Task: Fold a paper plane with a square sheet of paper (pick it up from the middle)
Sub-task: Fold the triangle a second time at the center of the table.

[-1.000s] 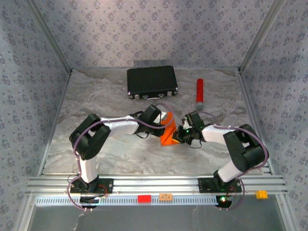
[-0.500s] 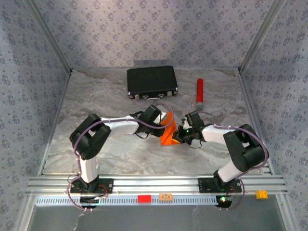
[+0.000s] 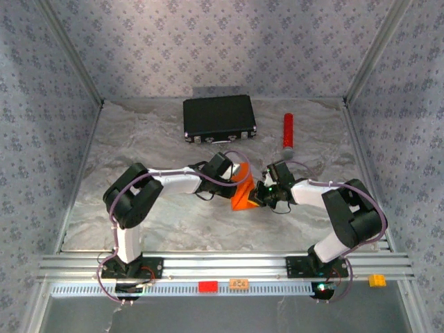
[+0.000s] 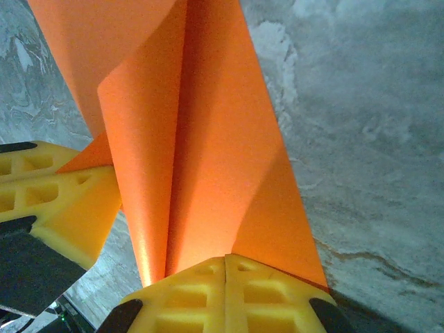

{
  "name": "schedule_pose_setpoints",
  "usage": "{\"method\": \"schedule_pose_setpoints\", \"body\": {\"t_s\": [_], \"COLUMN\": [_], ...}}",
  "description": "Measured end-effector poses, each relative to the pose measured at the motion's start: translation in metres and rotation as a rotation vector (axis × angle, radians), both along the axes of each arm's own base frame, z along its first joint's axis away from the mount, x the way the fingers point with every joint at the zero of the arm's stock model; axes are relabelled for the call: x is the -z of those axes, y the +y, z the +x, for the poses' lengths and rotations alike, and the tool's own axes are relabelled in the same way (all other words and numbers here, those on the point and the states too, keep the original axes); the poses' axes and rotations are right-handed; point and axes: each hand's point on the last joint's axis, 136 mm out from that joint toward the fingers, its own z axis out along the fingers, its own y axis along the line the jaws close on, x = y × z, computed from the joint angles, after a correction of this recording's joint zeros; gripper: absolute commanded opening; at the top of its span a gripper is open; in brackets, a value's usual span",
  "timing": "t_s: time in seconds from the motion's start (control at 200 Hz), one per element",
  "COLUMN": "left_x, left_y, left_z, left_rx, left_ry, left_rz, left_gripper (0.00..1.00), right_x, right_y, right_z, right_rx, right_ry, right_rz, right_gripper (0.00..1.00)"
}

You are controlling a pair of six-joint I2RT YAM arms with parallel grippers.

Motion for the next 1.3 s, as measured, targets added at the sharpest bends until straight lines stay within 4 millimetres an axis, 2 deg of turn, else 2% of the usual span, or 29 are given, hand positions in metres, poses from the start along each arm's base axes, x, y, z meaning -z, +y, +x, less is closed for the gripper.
{"method": "schedule_pose_setpoints", "body": {"t_s": [1.299], "left_x": [0.0018], "left_y": [-0.0017], "left_z": [-0.0002], "left_rx": [0.004], "left_ry": [0.004], "left_rz": [-0.006], "left_gripper": [0.01], "right_x": [-0.0011], "right_y": [-0.0020], "right_z": [0.0022], "right_rx": [0.009], "right_ry": [-0.001], "right_rz": [0.005], "right_gripper": [0.08]}}
